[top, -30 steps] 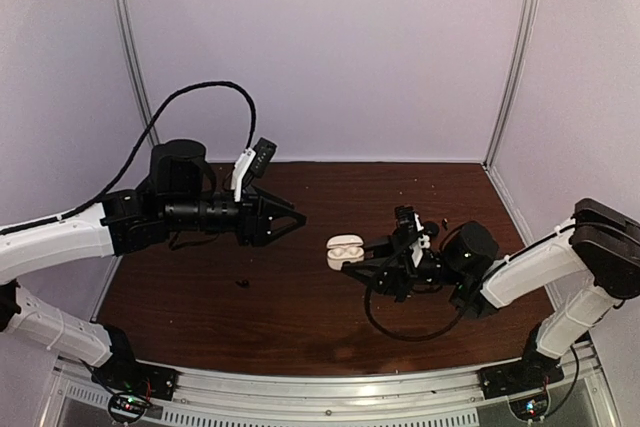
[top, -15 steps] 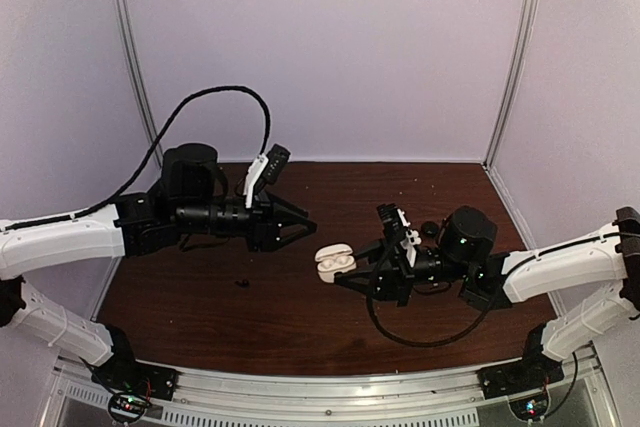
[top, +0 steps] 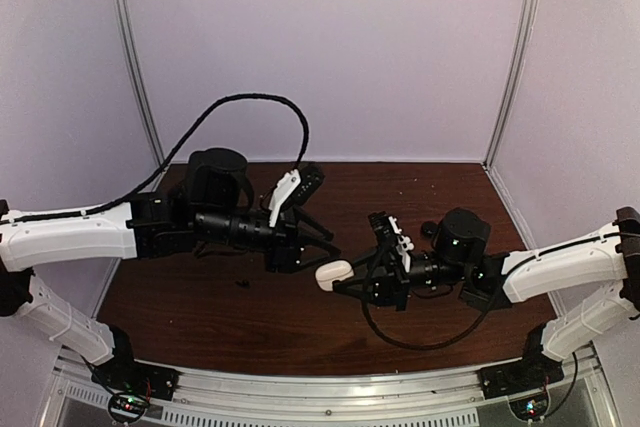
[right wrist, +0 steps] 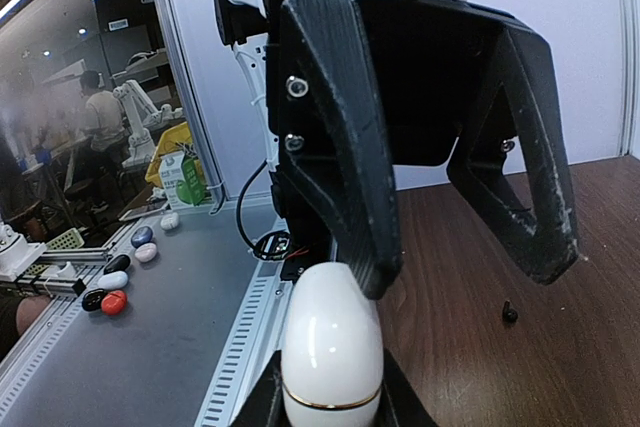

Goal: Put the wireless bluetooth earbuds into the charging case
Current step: Close the charging case with the earbuds inside, then place the charging case with the earbuds at the center of the board.

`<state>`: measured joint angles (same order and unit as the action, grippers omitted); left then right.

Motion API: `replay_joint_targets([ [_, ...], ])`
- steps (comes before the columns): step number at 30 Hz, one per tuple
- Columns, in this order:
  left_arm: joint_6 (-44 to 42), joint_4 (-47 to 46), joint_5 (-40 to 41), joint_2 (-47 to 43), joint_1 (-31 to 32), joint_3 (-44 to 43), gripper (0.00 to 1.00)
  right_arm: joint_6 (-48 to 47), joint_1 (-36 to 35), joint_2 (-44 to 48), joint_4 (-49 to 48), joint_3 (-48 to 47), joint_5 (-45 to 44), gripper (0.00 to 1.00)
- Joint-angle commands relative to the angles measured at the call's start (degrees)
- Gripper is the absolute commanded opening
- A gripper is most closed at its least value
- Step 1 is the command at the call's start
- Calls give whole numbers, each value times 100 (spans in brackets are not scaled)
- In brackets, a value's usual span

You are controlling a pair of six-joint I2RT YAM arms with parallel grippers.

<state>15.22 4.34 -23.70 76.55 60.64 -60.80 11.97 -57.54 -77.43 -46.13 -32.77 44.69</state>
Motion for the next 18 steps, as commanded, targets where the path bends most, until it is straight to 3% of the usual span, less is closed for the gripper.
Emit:
replay_joint_targets([
  [1, -226, 63, -259, -33, 47, -200, 47, -106, -29, 170, -83, -116, -131, 0],
  [7, -219, 198, 120, -253, 44, -263, 49, -111, -29, 149, -1, -165, -146, 0],
  [14, 157, 108, 1213, -632, -267, -2, 74, 14, 239, 38, 421, -316, -632, 0],
  [18, 670, -229, 2130, -1120, -671, 513, 97, 102, 554, -100, 968, -577, -1116, 0],
])
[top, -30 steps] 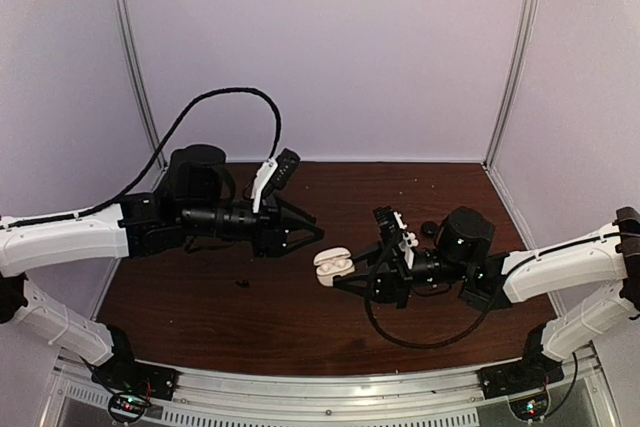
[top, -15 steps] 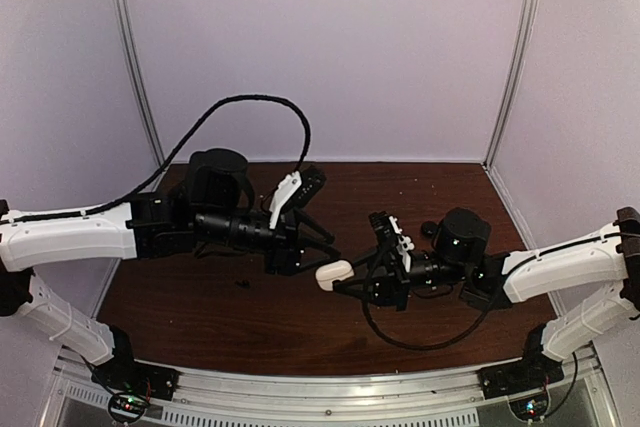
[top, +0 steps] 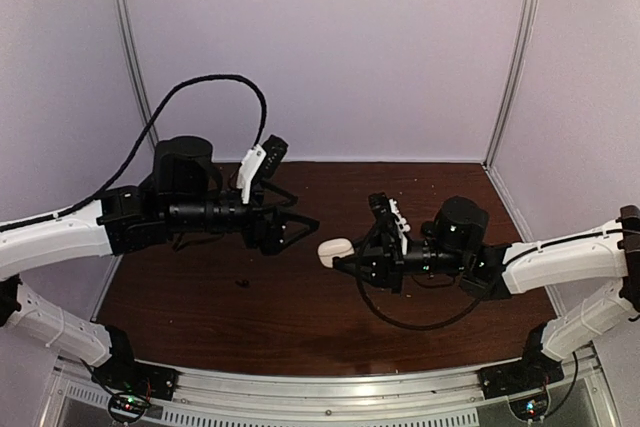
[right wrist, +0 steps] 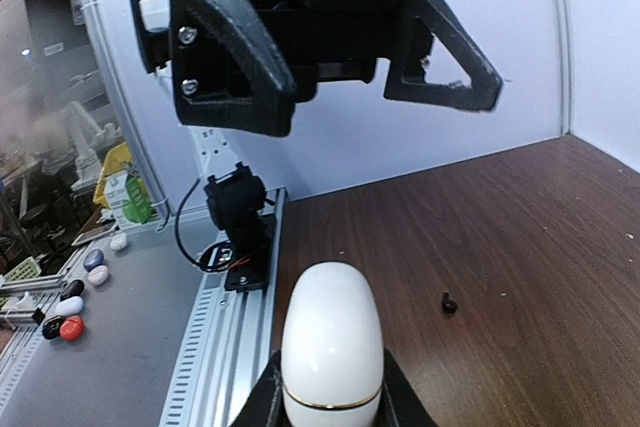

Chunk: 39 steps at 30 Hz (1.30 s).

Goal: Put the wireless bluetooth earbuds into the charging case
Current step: Place the charging case with the earbuds at the center of the board.

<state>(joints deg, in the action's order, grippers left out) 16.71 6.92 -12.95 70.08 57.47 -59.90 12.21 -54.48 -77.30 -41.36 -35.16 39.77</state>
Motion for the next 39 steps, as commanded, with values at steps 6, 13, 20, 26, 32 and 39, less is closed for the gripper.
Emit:
replay_joint_targets([
  [6, 1068, -848, 1788, -966, -703, 1003, 98, 19, 739, -631, 1568, -1107, -1245, 0],
  [13, 1385, -366, 2321, -824, -842, 1003, 98, 81, 1199, -1826, 2249, -2209, -1484, 3],
  [20, 1548, -318, 2626, -1093, -877, 1352, 98, 152, 1333, -3323, 2997, -3523, -1509, 9],
  [26, 1582, -349, 2682, -1240, -917, 1596, 98, 277, 1377, -4299, 3249, -4486, -1300, 10],
  [32, 1826, -356, 2562, -1210, -930, 1858, 98, 410, 1407, -5069, 3446, -5227, -1118, 12],
  [39, 1797, -302, 2640, -1237, -949, 1885, 98, 567, 1466, -5671, 3551, -5744, -941, 16],
])
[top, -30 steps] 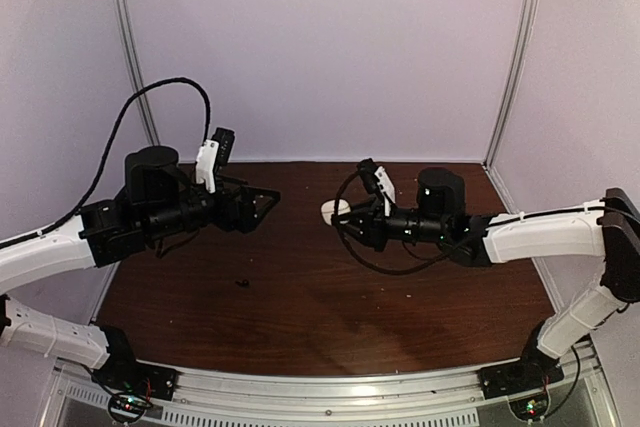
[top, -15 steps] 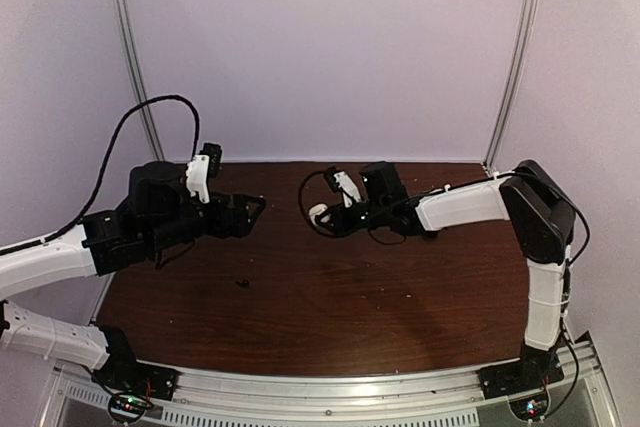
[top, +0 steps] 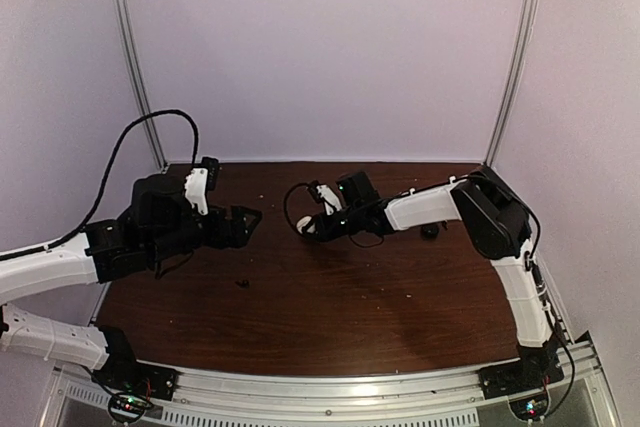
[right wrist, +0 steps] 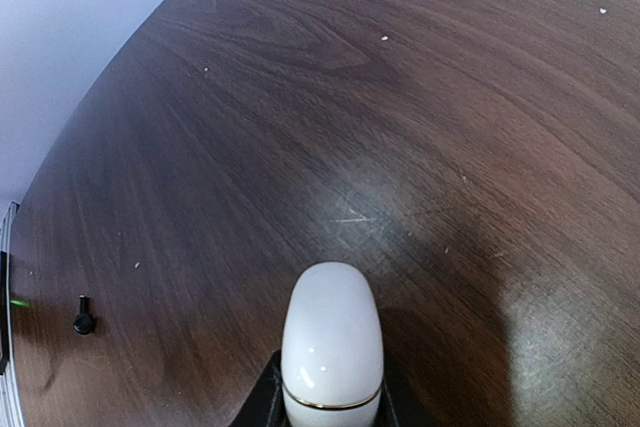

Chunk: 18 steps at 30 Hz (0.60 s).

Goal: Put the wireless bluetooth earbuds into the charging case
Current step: Place the charging case with the earbuds at the center of the board.

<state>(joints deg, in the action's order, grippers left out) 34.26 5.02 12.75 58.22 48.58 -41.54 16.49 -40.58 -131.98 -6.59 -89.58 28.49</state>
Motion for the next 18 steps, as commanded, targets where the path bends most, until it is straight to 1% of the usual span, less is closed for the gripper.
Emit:
replay_joint_targets([
  [1, 19, -119, 57, -54, -65, 61, 98, 147, 87, -246, 78, -324, 191, 16],
  [4, -31, -158, -85, 6, -72, 97, 98, 182, 118, -346, 63, -367, 176, 20],
  [7, -34, -145, -224, 91, -72, 93, 98, 197, 164, -363, 90, -382, 141, 29],
  [8, -35, -126, -234, 98, -68, 93, 98, 194, 177, -348, 125, -384, 109, 32],
  [10, -34, -76, -209, 102, -76, 80, 98, 190, 221, -299, 169, -355, 48, 43],
  [13, -57, -34, -186, 74, -79, 54, 98, 155, 286, -123, 209, -238, -42, 53],
  [15, -53, -34, -193, 66, -85, 29, 98, 132, 340, 42, 212, -115, -108, 57],
  [18, -47, -71, -254, 66, -87, 14, 98, 147, 456, 390, 70, 206, -140, 59],
])
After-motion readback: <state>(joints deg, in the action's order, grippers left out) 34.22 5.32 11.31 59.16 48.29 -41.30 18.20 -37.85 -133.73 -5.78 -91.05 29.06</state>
